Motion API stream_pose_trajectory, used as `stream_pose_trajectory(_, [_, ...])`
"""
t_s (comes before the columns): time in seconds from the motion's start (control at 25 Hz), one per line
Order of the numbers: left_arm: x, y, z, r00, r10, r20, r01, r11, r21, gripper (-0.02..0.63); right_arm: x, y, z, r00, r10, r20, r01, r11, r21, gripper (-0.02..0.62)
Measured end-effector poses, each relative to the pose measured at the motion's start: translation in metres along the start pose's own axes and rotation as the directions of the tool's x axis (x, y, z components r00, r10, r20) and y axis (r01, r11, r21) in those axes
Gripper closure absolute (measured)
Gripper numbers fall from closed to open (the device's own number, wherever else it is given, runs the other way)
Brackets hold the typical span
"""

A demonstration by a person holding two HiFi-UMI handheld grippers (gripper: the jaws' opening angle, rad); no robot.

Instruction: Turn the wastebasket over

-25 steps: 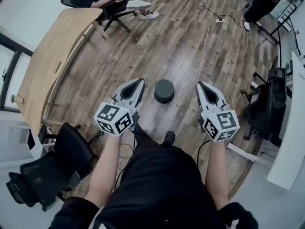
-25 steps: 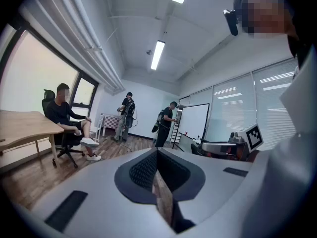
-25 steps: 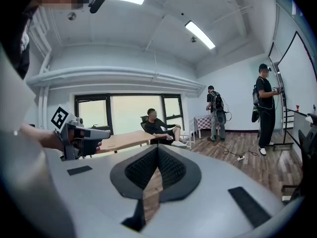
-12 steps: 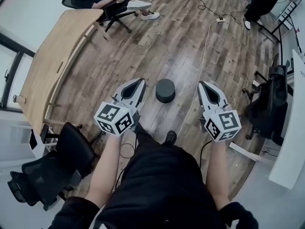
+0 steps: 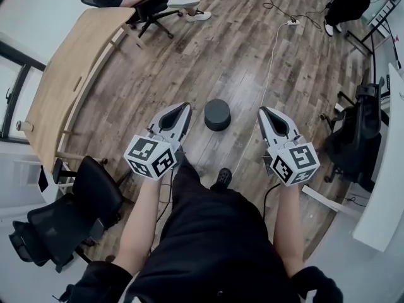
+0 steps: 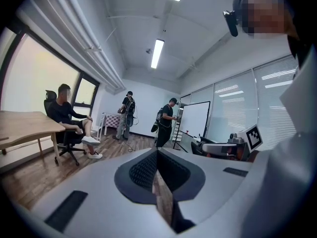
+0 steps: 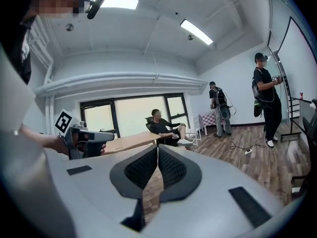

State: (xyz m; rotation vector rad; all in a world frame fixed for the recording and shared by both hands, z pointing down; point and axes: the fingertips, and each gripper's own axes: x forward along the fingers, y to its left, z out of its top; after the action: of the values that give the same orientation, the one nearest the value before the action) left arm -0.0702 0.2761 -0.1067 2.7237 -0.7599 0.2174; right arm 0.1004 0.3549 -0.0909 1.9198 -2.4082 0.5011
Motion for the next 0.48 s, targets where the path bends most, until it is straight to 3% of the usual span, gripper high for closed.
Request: stream_pose_trajectory(0.48, [0.002, 0.035, -0.028, 0.997, 0.032, -0.069, -0.036, 0.998, -0.060, 0.589, 0.038, -0.003, -0.023, 0.998, 0.009, -0.070, -0.005, 0.998, 0.058, 0.561])
